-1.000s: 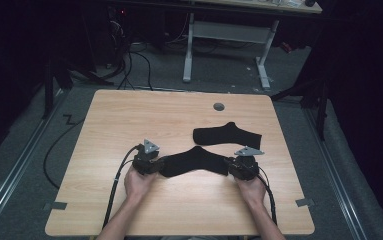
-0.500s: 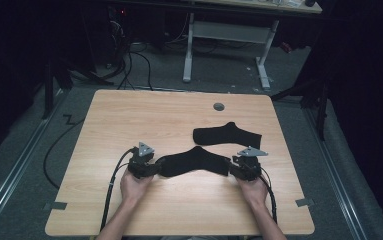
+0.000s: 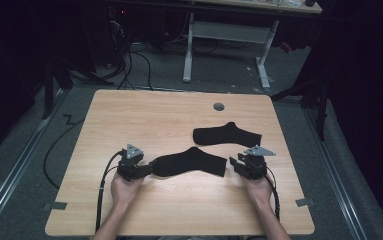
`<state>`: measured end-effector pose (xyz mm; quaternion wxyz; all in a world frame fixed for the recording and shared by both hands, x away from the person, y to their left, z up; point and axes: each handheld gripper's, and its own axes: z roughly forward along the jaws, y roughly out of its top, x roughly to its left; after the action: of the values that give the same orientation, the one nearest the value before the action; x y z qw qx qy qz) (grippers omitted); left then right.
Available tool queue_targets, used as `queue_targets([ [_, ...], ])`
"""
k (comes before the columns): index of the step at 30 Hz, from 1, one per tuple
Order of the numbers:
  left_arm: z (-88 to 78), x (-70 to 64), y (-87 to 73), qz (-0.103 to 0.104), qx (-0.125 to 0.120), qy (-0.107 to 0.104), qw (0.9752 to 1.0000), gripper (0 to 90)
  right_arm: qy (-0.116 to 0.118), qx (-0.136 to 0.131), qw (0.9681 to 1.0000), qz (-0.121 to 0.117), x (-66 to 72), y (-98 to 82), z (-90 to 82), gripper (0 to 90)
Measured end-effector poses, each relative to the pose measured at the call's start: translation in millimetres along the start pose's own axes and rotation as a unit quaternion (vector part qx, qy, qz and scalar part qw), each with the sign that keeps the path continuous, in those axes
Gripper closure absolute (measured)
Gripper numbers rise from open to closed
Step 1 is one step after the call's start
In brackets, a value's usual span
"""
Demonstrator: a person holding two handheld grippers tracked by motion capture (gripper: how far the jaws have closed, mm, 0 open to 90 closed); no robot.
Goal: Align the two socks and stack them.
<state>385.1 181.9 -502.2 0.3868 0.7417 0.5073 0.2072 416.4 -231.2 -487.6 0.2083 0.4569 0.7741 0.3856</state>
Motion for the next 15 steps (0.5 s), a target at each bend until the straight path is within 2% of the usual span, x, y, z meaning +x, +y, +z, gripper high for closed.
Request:
queue_targets([
  [2,-3.8,5.4,-2.9,-0.012,-0.002,0.002,0.9999,42.6,-0.001,0.001,1.0000,0.006,-2.8,0.3,-1.4,58.1],
  [4,-5.1,7.6,-4.8,-0.016,0.000,0.000,0.9999,41.9,-0.002,0.005,0.9999,0.010,-4.6,0.5,-2.1,57.4],
  [7,-4.8,7.0,-5.8,-0.012,0.003,-0.002,0.9999,41.2,-0.007,0.009,0.9999,0.006,-5.9,2.4,-2.3,56.9],
  [13,-8.1,6.9,-4.4,-0.013,-0.017,0.001,0.9998,40.0,-0.014,-0.003,0.9999,0.004,-7.6,12.0,-7.3,56.6],
  [15,-12.8,9.1,-3.5,-0.027,-0.029,-0.005,0.9992,39.7,-0.016,-0.003,0.9999,0.001,-8.8,13.9,-7.5,56.6],
])
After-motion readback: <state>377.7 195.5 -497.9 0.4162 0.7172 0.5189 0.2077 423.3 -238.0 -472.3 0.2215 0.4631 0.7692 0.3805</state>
